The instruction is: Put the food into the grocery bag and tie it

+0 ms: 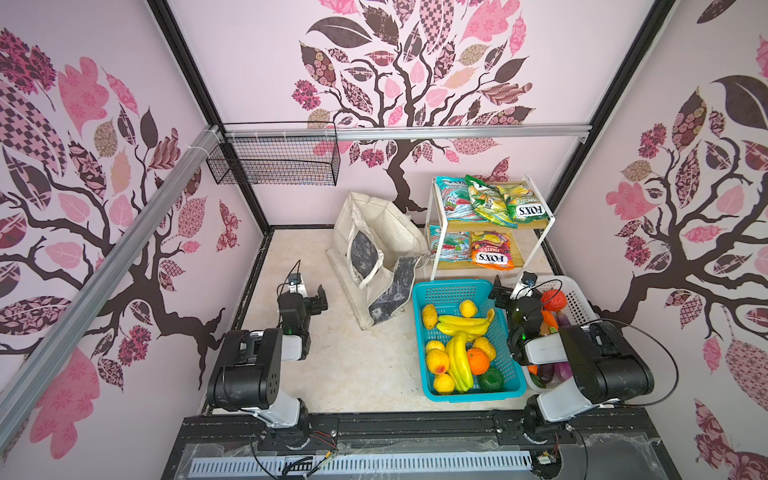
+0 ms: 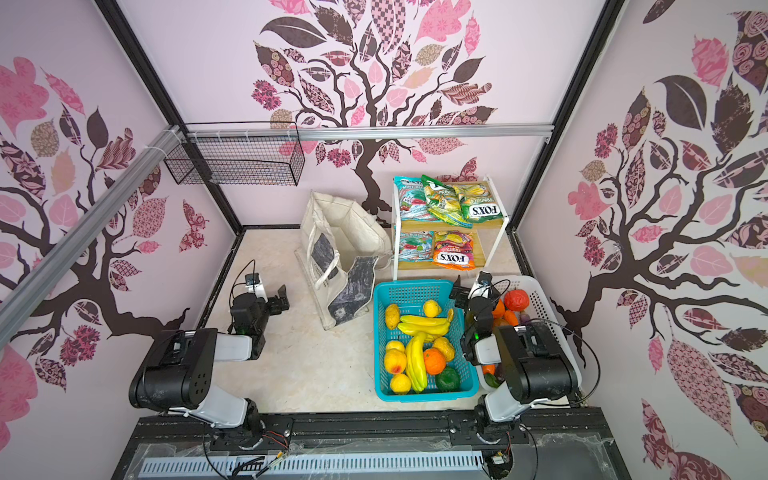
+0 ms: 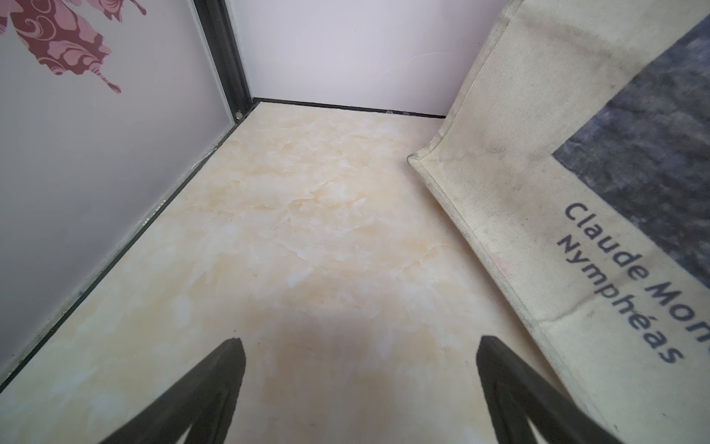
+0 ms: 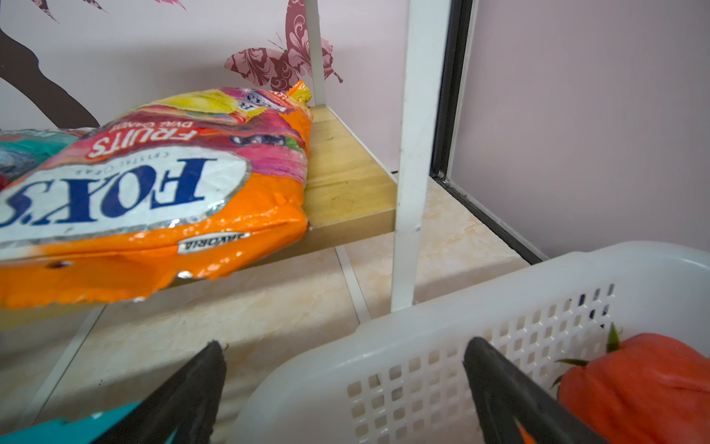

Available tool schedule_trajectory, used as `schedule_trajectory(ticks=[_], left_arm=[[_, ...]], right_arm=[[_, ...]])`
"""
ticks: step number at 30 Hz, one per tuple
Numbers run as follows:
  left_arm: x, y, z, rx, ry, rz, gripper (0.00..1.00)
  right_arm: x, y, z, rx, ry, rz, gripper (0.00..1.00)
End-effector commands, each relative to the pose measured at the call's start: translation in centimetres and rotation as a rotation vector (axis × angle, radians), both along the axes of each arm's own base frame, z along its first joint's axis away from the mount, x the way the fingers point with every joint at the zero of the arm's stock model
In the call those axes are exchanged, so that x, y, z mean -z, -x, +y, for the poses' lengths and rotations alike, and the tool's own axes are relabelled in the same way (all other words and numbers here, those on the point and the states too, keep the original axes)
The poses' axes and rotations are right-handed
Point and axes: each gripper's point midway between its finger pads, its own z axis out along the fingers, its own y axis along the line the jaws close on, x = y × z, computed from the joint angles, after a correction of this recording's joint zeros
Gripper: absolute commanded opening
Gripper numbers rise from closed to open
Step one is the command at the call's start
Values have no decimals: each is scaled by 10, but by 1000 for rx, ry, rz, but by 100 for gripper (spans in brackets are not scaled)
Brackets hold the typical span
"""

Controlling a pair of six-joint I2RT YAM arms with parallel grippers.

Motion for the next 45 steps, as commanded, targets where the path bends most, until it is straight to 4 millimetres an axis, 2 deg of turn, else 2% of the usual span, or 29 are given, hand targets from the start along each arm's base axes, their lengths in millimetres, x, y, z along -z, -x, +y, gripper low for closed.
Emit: schedule_trajectory(ticks=[1, 8, 13, 17, 19, 22, 26, 28, 29, 30, 32, 33, 34, 36, 39, 43, 45], left_arm=[[-6, -5, 0, 1, -6, -19, 98], [-15, 1, 5, -31, -3, -43, 98], [-31, 10, 8, -57, -3, -77, 98], [-49, 23, 11, -92, 46, -78, 98], [-58, 29, 13, -127, 106, -58, 98], [-82, 31, 1, -72, 171, -73, 98], [-116, 42, -10, -51, 348, -132, 98], [-135, 54, -11, -76, 463, -175, 98], [-144, 60, -12, -78, 520, -202, 98], [-161, 66, -18, -41, 546, -244, 98], [-176, 79, -27, 11, 580, -260, 98], [-182, 85, -24, -14, 624, -268, 98], [-180, 93, -21, -59, 668, -235, 98], [-190, 104, -20, -64, 679, -244, 98], [-208, 114, -28, -3, 700, -274, 98], [-215, 127, -39, 40, 811, -271, 98], [-226, 130, -43, 84, 834, -326, 98]], right_arm=[[21, 4, -4, 17, 16, 82, 99], [20, 3, -2, 4, 19, 88, 100], [6, 8, -1, 0, 20, 71, 100], [-14, 14, -1, -3, -8, 79, 100], [-35, 18, 6, -42, -34, 79, 100], [-64, 28, 11, -72, -59, 28, 100], [-102, 36, 21, -130, -125, 7, 99], [-117, 38, 37, -223, -155, 41, 100], [-125, 41, 52, -307, -172, 40, 100], [-135, 44, 64, -380, -199, 26, 100], [-152, 51, 76, -446, -268, 8, 99], [-157, 54, 76, -446, -308, -3, 99], [-161, 57, 74, -429, -360, -2, 100], [-165, 66, 72, -411, -398, 16, 100], [-169, 86, 83, -491, -381, 8, 99], [-181, 113, 96, -603, -367, -80, 100], [-183, 117, 104, -654, -365, -63, 100]])
